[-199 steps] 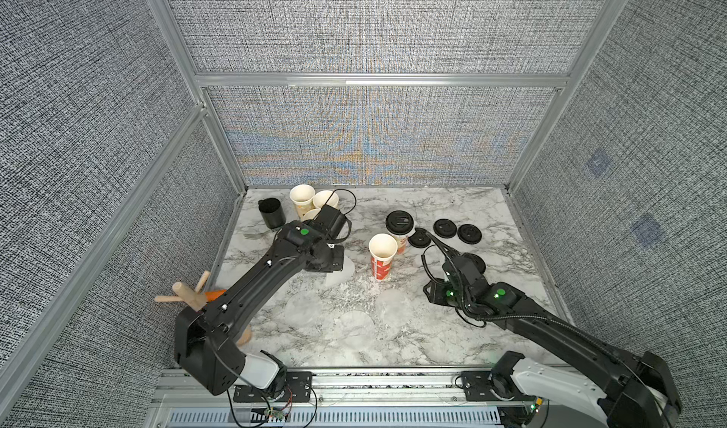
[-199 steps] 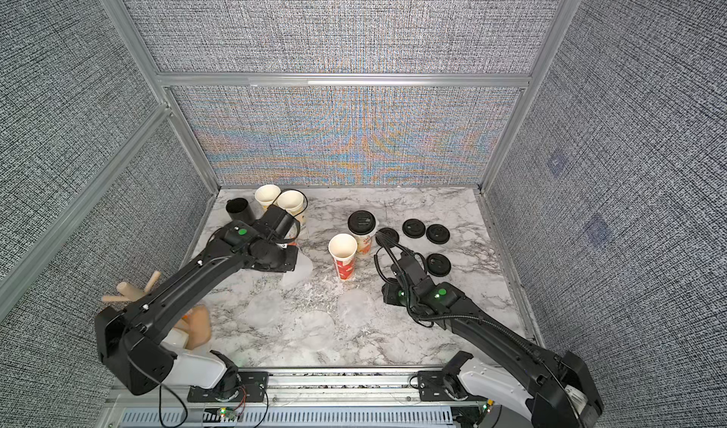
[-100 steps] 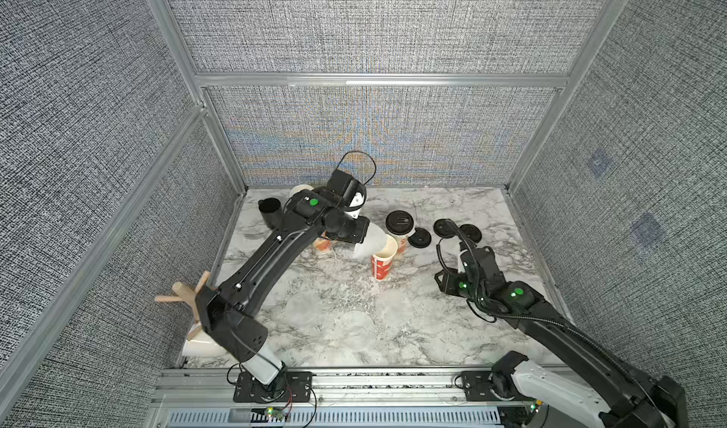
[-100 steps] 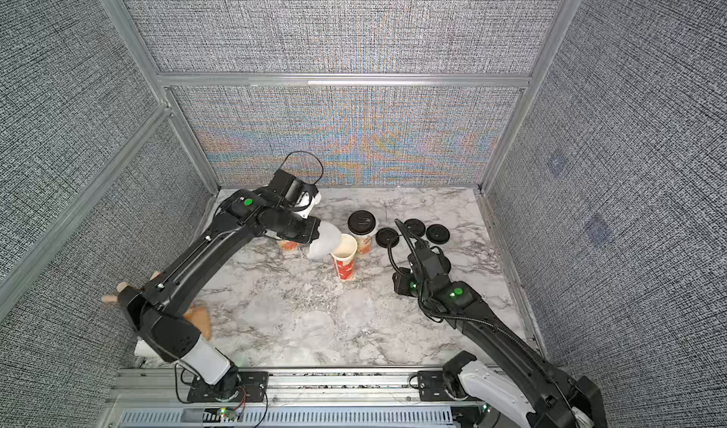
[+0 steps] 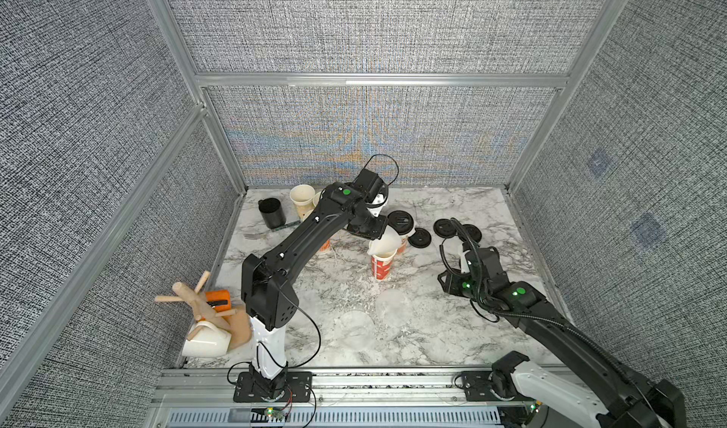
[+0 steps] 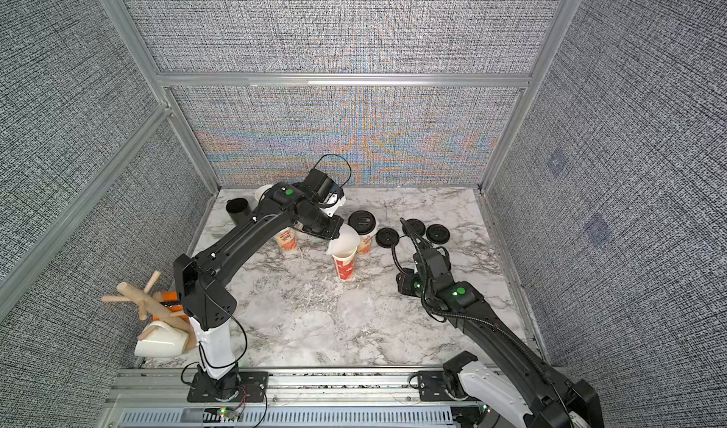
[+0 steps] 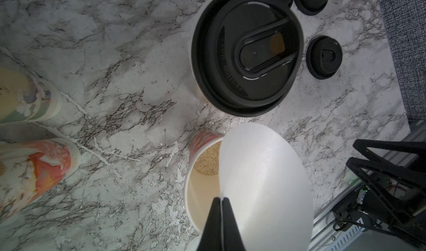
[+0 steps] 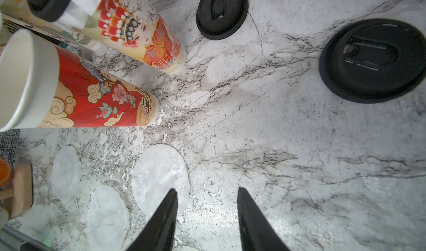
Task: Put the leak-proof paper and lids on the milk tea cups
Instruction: Place the leak-proof paper at the cup.
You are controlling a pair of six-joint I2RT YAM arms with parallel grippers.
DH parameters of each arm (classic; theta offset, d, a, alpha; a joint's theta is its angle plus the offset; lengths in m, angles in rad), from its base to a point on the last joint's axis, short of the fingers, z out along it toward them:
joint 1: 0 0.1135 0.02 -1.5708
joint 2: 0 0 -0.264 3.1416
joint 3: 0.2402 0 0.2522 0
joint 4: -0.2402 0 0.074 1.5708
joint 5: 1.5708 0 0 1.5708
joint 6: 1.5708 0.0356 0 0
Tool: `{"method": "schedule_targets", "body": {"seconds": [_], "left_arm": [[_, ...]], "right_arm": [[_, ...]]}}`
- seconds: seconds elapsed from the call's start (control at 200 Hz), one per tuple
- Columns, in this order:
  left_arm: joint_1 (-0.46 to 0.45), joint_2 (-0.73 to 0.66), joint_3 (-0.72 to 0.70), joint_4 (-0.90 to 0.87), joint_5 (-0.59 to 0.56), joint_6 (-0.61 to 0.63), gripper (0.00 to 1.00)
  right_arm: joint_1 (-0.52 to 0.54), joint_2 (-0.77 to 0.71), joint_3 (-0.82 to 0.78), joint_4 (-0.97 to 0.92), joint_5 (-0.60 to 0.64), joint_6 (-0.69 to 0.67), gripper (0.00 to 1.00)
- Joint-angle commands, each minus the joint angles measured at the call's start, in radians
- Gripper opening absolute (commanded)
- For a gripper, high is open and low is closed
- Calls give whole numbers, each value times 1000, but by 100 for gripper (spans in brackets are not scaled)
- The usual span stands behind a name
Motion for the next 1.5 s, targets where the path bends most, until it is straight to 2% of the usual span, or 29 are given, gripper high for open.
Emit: {"method": "schedule_targets", "body": {"seconds": [0.0, 0.285, 0.686, 1.496], "left_arm": [[0, 15, 20, -31, -38, 21, 3], [-6, 46, 34, -34, -37, 24, 6], [-9, 53, 45, -36, -34, 21, 29], [-9, 57, 53, -69, -136, 28, 32]], "right_arm": [[-5, 4, 1, 12, -8, -8, 45], [-8, 2, -2, 8, -11, -11, 46], [-11, -3, -11, 12, -14, -9, 46], [-12, -12, -19, 15, -21, -6, 46]]}}
